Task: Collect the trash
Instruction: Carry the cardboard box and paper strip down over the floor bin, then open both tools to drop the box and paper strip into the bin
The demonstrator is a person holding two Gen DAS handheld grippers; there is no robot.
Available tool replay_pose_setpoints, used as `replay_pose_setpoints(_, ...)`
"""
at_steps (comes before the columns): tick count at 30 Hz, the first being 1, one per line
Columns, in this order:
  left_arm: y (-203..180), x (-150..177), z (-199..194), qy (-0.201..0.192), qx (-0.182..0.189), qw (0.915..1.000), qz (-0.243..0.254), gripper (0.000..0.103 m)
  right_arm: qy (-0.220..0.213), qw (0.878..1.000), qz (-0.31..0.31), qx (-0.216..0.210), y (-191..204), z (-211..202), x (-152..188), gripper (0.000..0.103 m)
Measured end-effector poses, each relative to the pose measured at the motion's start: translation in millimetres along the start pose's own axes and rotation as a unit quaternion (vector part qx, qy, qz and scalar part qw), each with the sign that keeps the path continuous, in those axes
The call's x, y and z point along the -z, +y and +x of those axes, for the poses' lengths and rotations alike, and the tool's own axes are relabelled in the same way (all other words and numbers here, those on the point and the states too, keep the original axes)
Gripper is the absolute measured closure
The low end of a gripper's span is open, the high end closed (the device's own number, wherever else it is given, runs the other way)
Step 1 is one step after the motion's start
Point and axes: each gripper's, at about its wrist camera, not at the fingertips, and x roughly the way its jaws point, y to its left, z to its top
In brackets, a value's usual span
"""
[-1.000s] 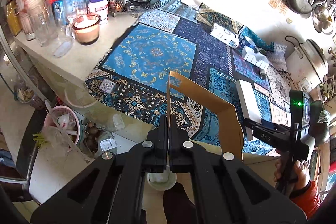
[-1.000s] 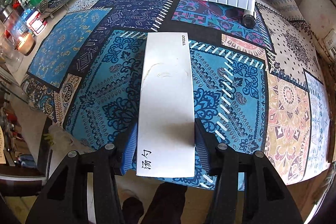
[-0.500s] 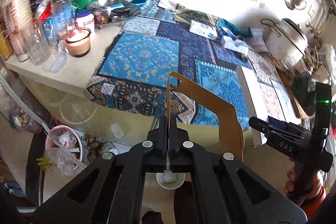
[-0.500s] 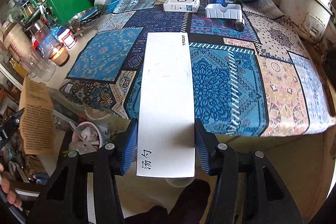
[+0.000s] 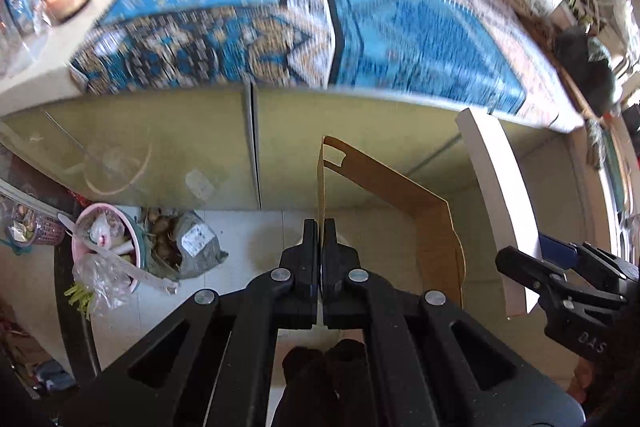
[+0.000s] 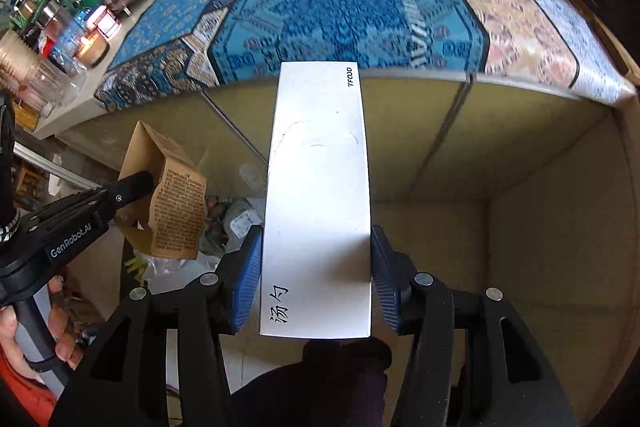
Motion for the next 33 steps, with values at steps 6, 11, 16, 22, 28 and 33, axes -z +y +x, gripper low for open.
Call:
replay_pose_setpoints(6,-0.1,30.8,74.0,0.063,-0.013,0.9979,-0.005,0.103,0.061,0.998,0.024,0.003,-31.1,56.2,31.7,0.055)
replay_pose_setpoints(11,6.8,59.4,142.9,0.09,-0.025,0.9952,-0.026,0.103,0.102,0.994,0.031,-0.004,-61.9,124.1,50.2,0.055)
replay_pose_setpoints(16,19.7,89.4,218.9,0.109,-0.03,0.9921,-0.056,0.103,0.131,0.991,0.031,-0.014,-87.9,205.8,63.7,0.055)
replay_pose_setpoints(22,27.9,127.7,312.2,0.125,-0.046,0.9896,-0.055,0.103,0.162,0.986,0.017,-0.022,-109.0,306.4,85.5,0.055)
replay_pose_setpoints(28,38.8,156.9,396.5,0.147,-0.055,0.9866,-0.046,0.103,0.202,0.979,0.0,-0.03,-118.7,383.5,96.2,0.055)
replay_pose_setpoints(33,46.5,169.3,443.2,0.155,-0.055,0.9852,-0.048,0.103,0.227,0.973,-0.01,-0.045,-115.3,425.7,96.3,0.054)
